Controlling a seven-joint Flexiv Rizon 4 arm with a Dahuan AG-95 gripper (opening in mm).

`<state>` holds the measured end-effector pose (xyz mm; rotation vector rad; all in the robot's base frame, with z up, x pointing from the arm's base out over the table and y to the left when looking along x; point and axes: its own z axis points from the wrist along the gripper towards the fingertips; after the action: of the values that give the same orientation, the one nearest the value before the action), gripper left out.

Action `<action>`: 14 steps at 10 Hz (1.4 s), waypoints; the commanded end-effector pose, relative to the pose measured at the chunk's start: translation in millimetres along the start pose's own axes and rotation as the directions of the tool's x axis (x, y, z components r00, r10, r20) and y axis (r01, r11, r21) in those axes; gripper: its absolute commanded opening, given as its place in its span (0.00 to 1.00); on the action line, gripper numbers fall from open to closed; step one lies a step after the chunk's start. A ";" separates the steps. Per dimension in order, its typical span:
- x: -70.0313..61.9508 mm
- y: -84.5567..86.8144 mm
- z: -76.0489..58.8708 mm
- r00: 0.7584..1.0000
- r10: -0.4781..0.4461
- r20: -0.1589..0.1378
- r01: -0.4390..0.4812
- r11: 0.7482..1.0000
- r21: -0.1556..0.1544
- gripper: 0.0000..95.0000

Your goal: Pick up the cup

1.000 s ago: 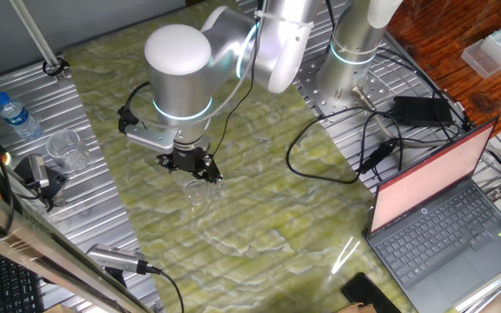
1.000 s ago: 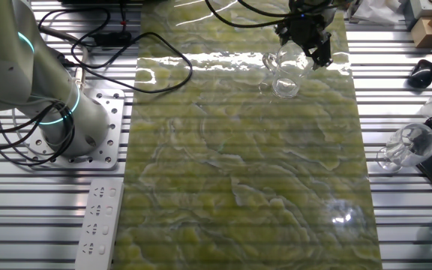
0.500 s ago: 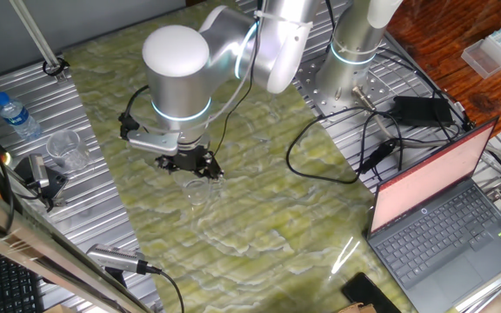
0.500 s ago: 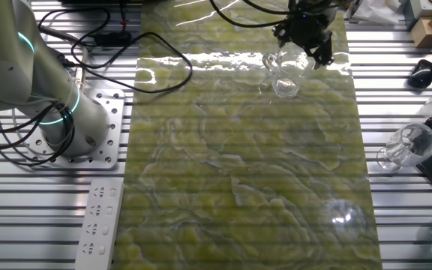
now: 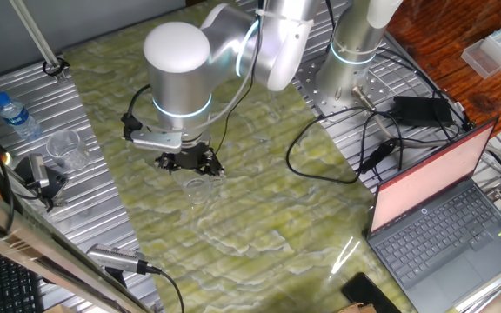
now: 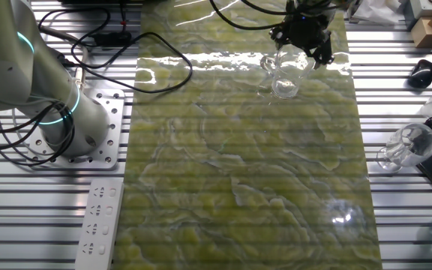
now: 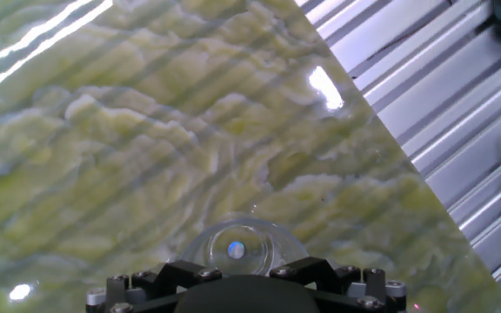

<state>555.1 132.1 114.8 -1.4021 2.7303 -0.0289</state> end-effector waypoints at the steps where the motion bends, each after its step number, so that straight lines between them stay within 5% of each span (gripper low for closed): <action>1: 0.2 0.4 1.2 0.991 0.130 0.017 -0.130 0.991 -0.013 1.00; 6: 0.6 1.1 2.8 0.989 0.145 0.024 -0.144 0.989 -0.022 1.00; 8: 0.7 1.2 2.8 0.992 0.128 -0.004 -0.128 0.991 -0.028 1.00; 14: 1.1 2.2 3.1 0.994 0.104 -0.014 -0.104 0.994 -0.044 1.00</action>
<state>551.3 131.2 112.9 -1.2676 2.8250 0.0240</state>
